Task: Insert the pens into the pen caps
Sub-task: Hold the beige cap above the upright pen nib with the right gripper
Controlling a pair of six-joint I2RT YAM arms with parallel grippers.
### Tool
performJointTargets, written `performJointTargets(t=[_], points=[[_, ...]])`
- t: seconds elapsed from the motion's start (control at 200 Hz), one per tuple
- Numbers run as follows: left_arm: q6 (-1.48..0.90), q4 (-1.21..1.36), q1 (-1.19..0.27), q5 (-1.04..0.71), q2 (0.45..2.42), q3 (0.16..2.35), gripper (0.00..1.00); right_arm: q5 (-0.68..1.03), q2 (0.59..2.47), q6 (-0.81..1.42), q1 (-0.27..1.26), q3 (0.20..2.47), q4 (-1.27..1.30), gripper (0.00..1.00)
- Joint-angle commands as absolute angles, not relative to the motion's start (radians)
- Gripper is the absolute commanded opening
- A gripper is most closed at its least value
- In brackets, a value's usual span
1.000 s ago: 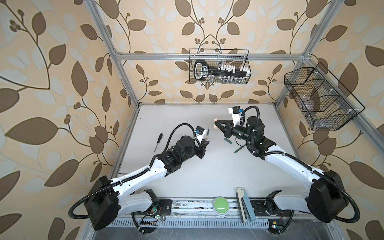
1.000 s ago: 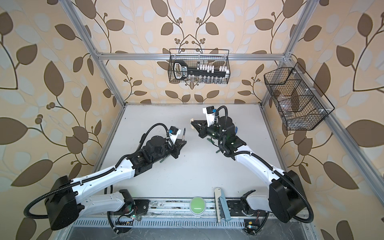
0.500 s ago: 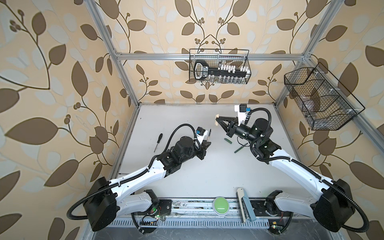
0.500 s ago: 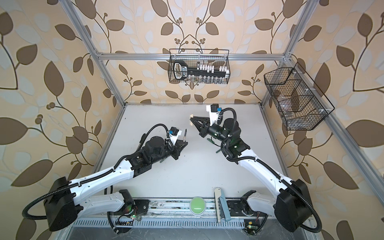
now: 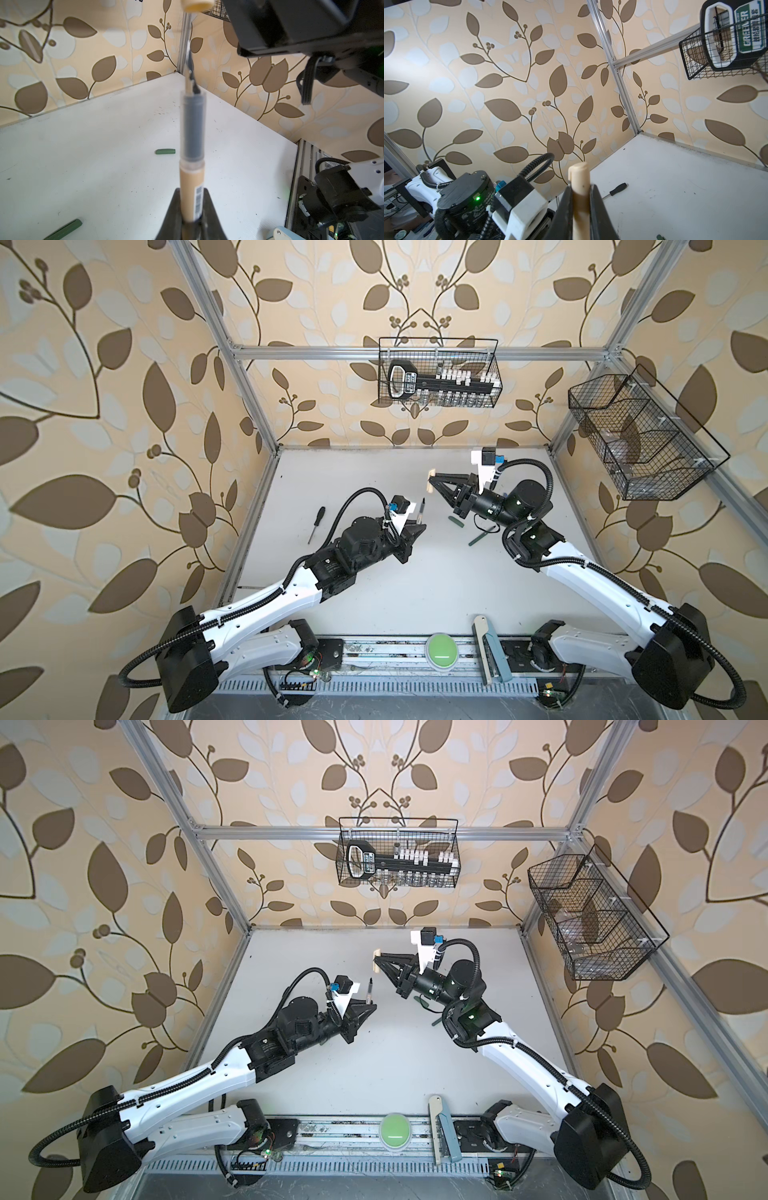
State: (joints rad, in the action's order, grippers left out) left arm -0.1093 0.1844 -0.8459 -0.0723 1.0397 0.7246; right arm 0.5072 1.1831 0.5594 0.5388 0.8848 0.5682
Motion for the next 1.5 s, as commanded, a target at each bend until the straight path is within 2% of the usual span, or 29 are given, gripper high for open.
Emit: performJointTargets(t=[0.0,0.35,1.495], points=[[-0.082,0.208,-0.856,-0.086,1.014,0.757,0.0,0.549,1.184,0.581,0.545,0.925,0.623,0.14],[-0.069,0.189,-0.856,-0.073,1.0,0.761,0.0,0.629,1.239,0.622,0.568,0.932,0.683,0.15],[-0.069,0.175,-0.857,-0.076,0.988,0.772,0.0,0.576,1.24,0.586,0.567,0.892,0.671,0.14]])
